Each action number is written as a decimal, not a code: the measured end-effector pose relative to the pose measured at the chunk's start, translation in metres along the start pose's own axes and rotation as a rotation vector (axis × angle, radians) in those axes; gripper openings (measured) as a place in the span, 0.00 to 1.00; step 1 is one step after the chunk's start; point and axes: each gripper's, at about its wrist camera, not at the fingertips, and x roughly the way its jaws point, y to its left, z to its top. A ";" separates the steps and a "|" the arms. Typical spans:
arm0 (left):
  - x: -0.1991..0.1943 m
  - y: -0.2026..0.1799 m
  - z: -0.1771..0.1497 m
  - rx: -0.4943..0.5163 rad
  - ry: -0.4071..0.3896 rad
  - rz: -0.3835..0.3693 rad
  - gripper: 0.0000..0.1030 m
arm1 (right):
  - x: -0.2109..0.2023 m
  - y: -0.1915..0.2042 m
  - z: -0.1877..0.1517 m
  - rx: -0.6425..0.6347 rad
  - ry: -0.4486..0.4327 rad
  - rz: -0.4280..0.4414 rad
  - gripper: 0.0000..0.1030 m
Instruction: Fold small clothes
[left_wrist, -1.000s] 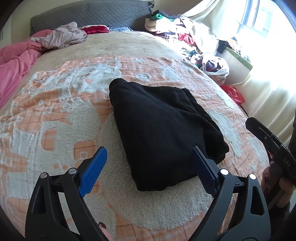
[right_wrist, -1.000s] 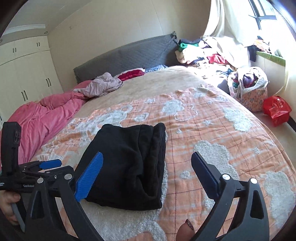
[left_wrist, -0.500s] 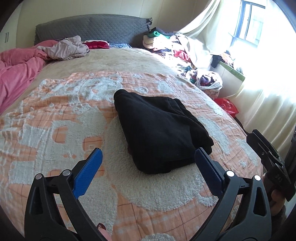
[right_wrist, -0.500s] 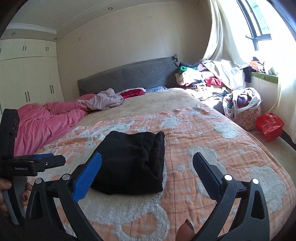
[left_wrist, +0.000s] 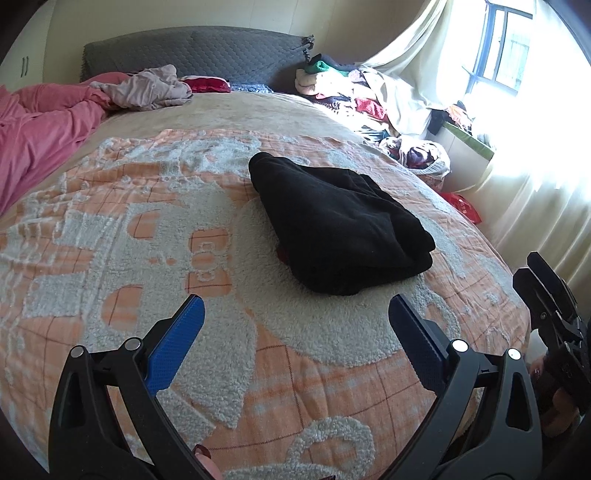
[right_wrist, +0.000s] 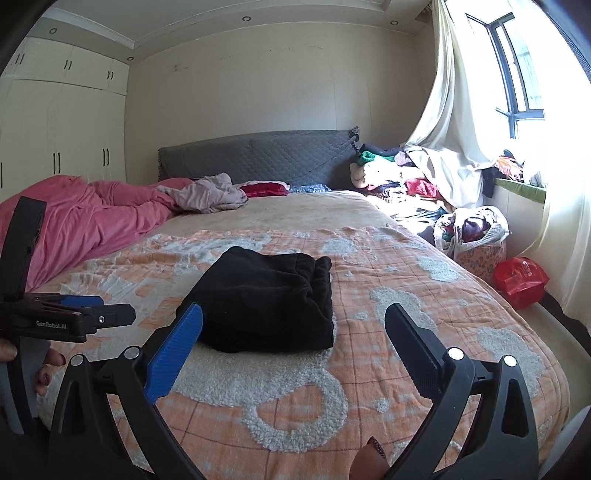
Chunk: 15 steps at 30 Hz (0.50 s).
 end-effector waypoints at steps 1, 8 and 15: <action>-0.001 0.000 -0.002 0.002 0.004 -0.002 0.91 | -0.002 0.001 -0.002 0.011 0.009 0.010 0.96; -0.007 0.005 -0.019 0.011 0.017 0.009 0.91 | -0.004 0.009 -0.025 0.020 0.095 -0.011 0.96; -0.002 0.016 -0.037 -0.016 0.047 0.031 0.91 | 0.007 0.012 -0.044 0.026 0.161 -0.044 0.96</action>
